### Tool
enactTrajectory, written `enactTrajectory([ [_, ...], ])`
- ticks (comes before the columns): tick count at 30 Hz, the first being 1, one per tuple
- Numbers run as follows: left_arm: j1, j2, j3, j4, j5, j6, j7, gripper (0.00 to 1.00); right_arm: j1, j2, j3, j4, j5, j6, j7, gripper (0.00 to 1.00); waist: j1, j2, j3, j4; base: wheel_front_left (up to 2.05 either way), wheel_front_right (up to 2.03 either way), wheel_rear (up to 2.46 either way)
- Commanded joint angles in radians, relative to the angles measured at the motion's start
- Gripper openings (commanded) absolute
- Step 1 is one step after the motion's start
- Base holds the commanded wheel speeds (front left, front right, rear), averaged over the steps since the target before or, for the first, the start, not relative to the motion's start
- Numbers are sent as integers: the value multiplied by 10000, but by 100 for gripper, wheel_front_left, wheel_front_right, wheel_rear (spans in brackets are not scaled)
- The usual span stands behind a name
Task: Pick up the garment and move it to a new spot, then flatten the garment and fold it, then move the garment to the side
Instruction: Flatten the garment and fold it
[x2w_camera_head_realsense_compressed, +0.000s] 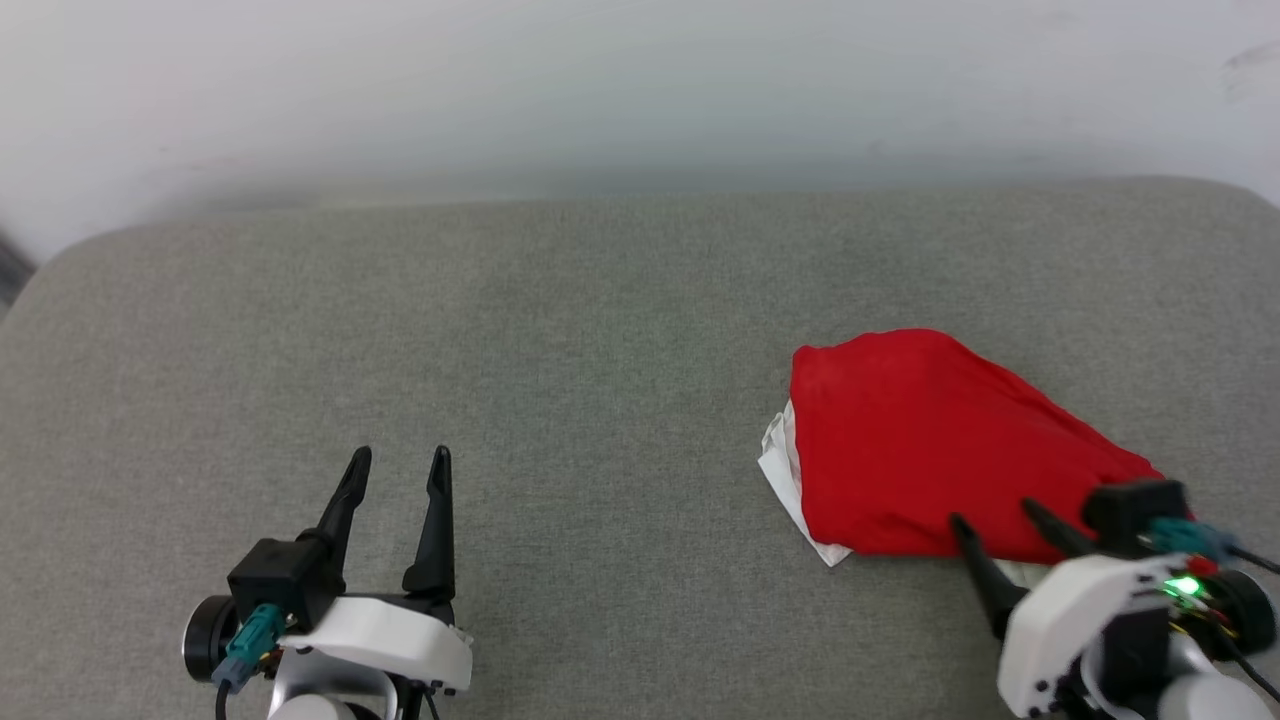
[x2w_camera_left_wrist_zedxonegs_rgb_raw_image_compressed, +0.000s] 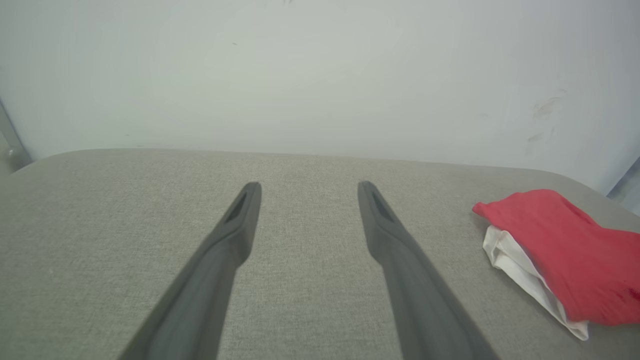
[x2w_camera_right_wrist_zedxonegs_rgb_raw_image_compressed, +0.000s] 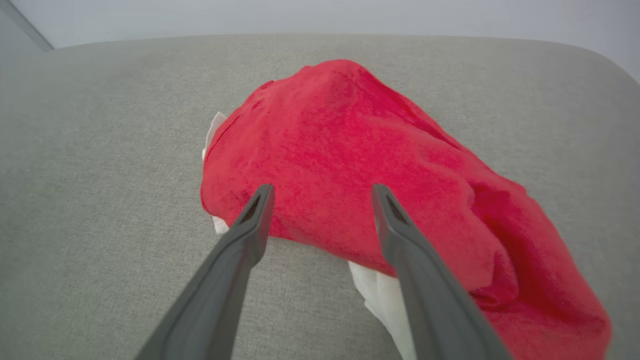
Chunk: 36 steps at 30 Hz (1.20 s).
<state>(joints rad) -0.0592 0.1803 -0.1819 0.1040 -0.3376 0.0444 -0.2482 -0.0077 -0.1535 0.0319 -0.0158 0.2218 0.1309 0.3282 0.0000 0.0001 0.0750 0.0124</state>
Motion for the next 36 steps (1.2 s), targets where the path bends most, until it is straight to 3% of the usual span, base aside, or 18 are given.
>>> enactTrajectory([
  [1,-173,33,-6,-24,24,-43,-19,100,-347,-187,365,164,199,-3,449,100,0,-1,231,79,0,0,0],
  [6,-531,-27,-94,19,44,-152,-77,100,-1487,-1073,1981,866,755,-5,1999,100,0,-1,659,356,0,0,0],
  [10,-788,-124,-64,92,-13,-190,-109,100,-2249,-1448,2871,1583,1110,-3,2467,100,0,-1,941,576,0,0,0],
  [18,-994,-245,22,329,15,-335,-168,100,-3054,-1358,3861,3838,1804,-3,3145,100,0,-1,1136,736,0,0,0],
  [19,-1006,-261,34,360,25,-337,-173,100,-3092,-1300,3942,4038,1881,-2,3213,82,0,-1,1129,750,0,0,0],
  [20,-1009,-280,45,389,37,-346,-178,100,-3124,-1237,4038,4191,1986,-2,3264,27,0,-1,1118,762,0,0,0],
  [21,-1008,-296,58,406,48,-351,-181,100,-3152,-1163,4090,4281,2076,0,3208,0,0,-1,1105,767,0,0,0],
  [28,-836,-367,179,442,116,-384,-189,100,-3858,-779,4615,3767,2419,11,2024,0,0,-1,903,668,0,0,0],
  [36,-894,-382,218,439,220,-479,-179,100,-4186,-168,6393,2721,3126,9,1009,0,0,-1,891,604,0,0,0],
])
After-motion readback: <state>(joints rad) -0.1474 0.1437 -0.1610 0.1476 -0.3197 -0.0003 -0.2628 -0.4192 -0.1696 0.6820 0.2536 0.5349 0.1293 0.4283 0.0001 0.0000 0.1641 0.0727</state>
